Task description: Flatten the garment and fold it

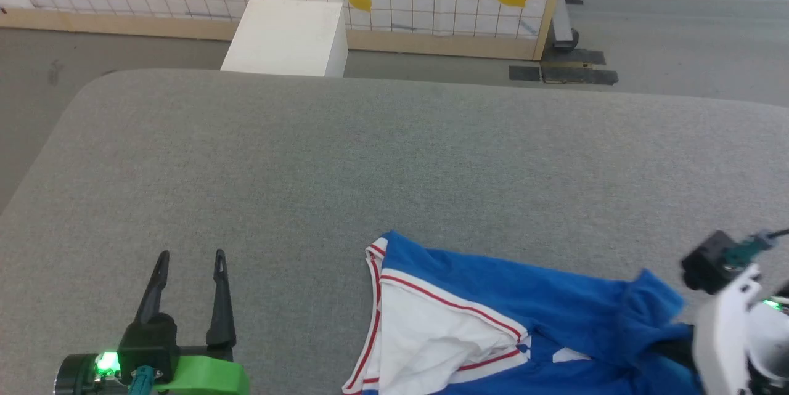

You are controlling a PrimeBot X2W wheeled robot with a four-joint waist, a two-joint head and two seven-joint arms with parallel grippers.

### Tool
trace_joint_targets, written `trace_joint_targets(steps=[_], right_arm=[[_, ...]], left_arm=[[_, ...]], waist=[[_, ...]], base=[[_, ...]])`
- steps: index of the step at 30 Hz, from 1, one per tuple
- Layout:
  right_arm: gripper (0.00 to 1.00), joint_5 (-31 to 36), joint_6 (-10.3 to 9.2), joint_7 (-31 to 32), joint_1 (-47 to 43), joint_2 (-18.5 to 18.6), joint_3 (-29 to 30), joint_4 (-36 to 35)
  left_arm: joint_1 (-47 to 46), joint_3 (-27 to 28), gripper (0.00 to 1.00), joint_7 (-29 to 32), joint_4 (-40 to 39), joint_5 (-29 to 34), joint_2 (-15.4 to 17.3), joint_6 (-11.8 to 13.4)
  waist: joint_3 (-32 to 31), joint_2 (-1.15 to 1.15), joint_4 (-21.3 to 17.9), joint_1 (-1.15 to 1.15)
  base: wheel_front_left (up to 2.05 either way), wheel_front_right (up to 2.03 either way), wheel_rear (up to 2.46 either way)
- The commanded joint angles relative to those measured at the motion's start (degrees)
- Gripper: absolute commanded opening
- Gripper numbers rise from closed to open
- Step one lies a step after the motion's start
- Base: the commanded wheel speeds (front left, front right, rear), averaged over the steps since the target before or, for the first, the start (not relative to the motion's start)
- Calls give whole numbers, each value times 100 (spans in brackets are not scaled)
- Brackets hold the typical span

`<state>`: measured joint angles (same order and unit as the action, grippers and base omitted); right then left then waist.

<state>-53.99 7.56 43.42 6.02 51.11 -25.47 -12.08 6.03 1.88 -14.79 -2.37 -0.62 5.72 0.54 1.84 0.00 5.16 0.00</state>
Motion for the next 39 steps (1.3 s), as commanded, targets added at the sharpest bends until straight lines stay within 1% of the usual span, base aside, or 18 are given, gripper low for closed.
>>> trace_joint_targets(steps=[1,4,6,10,14,17,23,26,27,30,32,36,39], right_arm=[[0,56,-8,73,230,-140,-143,-159],[0,122,-8,244,688,-418,-599,-392],[0,169,-8,330,1080,-619,-941,-423],[0,278,-8,437,1844,-1048,-1661,-157],[0,379,-8,375,2609,-1563,-2387,558],[0,333,-8,207,2991,-1875,-2741,1150],[0,334,-8,-82,3469,-2211,-3606,2374],[0,267,-8,-305,3543,-2331,-3906,2812],[100,226,-8,-848,3722,-2345,-4423,2965],[100,262,-8,-1406,3873,-2201,-4500,2806],[100,325,-8,-1898,3962,-2059,-4432,2693],[100,596,-8,-2958,4018,-1798,-3964,2564],[100,972,-8,-3647,3941,-1651,-3400,2635]], left_arm=[[-12,-33,100,-20,12,81,49,-30],[-93,-87,100,-20,18,87,50,-11],[-141,-97,100,-20,24,76,51,9],[-287,-147,100,-20,72,53,37,22],[-429,-231,100,-20,97,47,2,38],[-505,-310,100,-20,114,46,-29,48],[-604,-405,100,-20,175,40,-59,64],[-637,-405,100,-21,201,32,-62,84],[-596,-366,100,-21,267,33,-13,108],[-532,-360,100,-21,302,55,38,118],[-474,-350,100,-21,296,62,73,130],[-326,-316,100,-21,275,60,133,169],[-230,-283,100,-21,254,37,165,184]], waist=[[74,0,66,0],[169,0,153,0],[242,0,190,0],[386,0,301,0],[518,0,434,0],[610,0,549,0],[751,0,690,0],[779,0,699,0],[644,0,596,0],[459,0,494,0],[323,0,409,0],[94,0,182,0],[-20,0,-18,0]], base=[[0,0,0],[0,0,0],[0,0,0],[0,0,0],[0,0,0],[0,0,0],[0,0,0],[0,0,0],[0,0,0],[0,0,0],[0,0,0],[0,0,0],[0,0,0]])
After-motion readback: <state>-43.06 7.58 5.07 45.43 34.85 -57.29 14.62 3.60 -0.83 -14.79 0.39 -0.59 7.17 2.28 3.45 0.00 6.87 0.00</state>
